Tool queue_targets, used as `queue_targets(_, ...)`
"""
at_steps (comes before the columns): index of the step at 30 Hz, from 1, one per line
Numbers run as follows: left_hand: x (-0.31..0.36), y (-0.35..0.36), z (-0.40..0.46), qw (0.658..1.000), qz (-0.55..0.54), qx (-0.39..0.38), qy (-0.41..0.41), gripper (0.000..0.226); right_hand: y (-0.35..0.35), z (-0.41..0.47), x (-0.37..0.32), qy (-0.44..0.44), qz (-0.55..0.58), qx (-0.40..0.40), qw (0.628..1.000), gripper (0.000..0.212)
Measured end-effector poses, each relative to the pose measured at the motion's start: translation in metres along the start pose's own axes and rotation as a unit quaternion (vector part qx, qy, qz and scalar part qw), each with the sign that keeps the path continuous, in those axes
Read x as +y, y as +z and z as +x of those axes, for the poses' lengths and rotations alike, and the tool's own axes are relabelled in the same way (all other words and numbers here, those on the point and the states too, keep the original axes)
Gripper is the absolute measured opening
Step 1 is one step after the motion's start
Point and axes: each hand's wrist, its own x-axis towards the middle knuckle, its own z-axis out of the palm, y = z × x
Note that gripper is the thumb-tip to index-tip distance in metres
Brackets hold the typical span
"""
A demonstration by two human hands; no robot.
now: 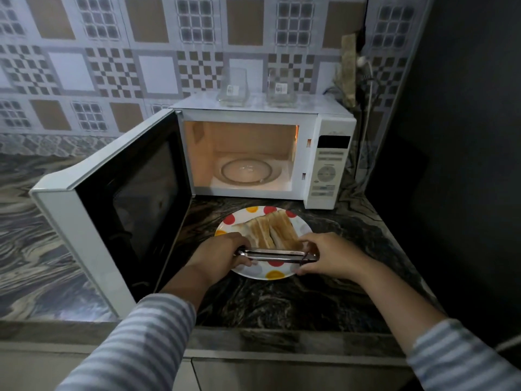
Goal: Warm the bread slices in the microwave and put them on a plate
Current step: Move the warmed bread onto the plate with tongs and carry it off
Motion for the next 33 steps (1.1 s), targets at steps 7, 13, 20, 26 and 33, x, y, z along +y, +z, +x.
queue_targets(7, 0.0, -0.001, -0.006, 1.0, -0.005, 0.004, -0.017, 0.032, 0.005, -0.004, 0.002, 0.013, -0.027, 0.033, 0.999, 0.025)
queue_targets(13, -0.001, -0.003, -0.01, 0.999, -0.009, 0.008, -0.032, 0.038, 0.016, 0.004, -0.02, -0.013, -0.063, 0.029, 0.998, 0.022)
queue_targets(20, -0.016, -0.006, -0.014, 0.999, -0.014, 0.002, -0.049, 0.037, 0.017, 0.02, -0.029, -0.029, 0.066, -0.02, 0.997, 0.044)
queue_targets(26, -0.008, 0.002, -0.007, 0.999, -0.033, -0.001, -0.033, 0.04, 0.024, 0.031, -0.045, -0.053, 0.075, -0.018, 0.996, 0.059)
queue_targets(33, -0.026, 0.009, 0.001, 0.998, -0.037, 0.033, -0.05, 0.037, 0.04, 0.036, -0.039, -0.035, 0.037, 0.043, 0.998, 0.023)
